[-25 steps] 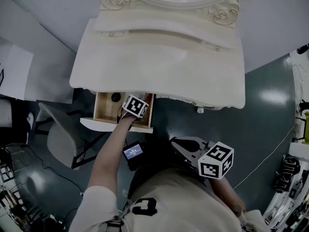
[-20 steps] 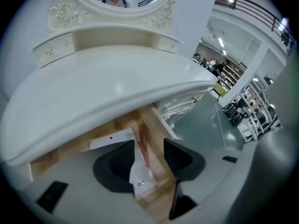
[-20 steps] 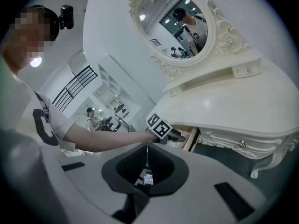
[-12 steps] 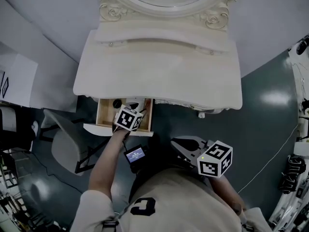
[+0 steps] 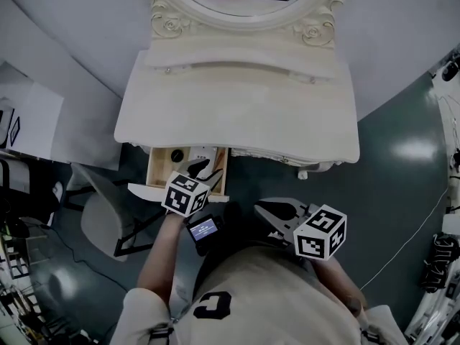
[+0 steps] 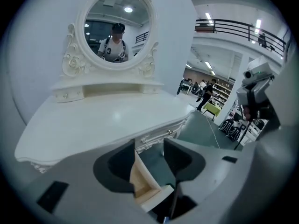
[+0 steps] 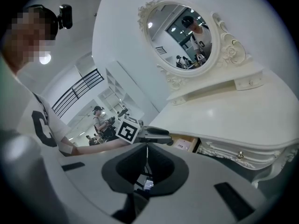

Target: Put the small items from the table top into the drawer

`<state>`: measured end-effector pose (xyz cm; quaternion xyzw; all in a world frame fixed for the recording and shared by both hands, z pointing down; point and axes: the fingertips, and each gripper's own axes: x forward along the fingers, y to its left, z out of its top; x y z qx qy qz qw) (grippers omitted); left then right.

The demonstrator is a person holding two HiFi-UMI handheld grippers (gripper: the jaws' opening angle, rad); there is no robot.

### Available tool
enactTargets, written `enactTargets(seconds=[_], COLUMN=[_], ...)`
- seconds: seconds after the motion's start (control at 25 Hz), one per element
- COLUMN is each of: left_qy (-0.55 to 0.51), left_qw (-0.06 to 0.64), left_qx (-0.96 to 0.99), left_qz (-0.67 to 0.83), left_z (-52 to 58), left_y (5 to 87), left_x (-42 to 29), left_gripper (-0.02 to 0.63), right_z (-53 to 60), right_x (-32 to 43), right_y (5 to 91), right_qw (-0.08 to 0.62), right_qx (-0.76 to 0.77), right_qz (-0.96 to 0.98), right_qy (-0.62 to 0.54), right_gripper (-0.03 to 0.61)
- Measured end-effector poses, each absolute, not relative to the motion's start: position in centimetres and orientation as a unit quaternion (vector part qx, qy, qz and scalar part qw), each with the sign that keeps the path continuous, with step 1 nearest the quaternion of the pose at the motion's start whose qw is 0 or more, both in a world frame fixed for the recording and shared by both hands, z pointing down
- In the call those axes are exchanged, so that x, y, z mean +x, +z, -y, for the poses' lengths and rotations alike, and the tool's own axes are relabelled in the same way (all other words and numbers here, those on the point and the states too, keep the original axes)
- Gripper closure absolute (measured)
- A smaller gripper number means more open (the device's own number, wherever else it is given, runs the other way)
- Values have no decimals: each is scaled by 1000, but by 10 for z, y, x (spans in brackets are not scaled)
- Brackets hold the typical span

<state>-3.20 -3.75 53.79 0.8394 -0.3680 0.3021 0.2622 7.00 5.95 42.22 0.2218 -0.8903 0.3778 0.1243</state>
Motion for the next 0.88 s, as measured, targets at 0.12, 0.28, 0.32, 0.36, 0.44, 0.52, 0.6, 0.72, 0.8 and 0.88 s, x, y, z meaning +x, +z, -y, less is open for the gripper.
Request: enactTargets(seconds=[0.12, 0.28, 0.32, 0.36, 0.44, 0.52, 0.6, 0.72, 0.8, 0.88], left_qy=[292, 266, 259, 254, 251, 249, 245, 237, 235, 235], left_qw=[242, 226, 220, 212, 196, 185, 181, 182, 178, 171], left_qx=[850, 864, 868, 872, 879, 885, 889, 892, 894, 896], left_qz=[365, 363, 363, 361, 354, 347, 343, 340, 338, 336], left_z=[26, 18, 16, 15, 10, 6, 1, -10, -18, -25], left_y=[518, 482, 472, 463, 451, 443, 437, 430, 424, 419], left_x=[-25, -8, -2, 4, 15, 24, 31, 39, 46, 54], left_gripper=[374, 448, 479, 509, 541, 552, 555, 555, 555, 555], right_z=[-61, -59, -60, -61, -64, -67, -68, -73, -77, -81], right_x=[74, 77, 78, 79, 79, 80, 84, 90, 95, 100], right_y=[415, 406, 405, 404, 402, 400, 397, 395, 393, 392], right_qw=[125, 119, 118, 116, 114, 110, 104, 96, 90, 85], right_qx=[220, 218, 217, 217, 215, 214, 215, 217, 216, 214], right_qz=[897, 906, 908, 909, 912, 915, 917, 917, 918, 919], right_qy=[361, 343, 339, 336, 330, 324, 321, 320, 320, 321], right_gripper=[549, 549, 549, 549, 549, 549, 549, 551, 551, 551])
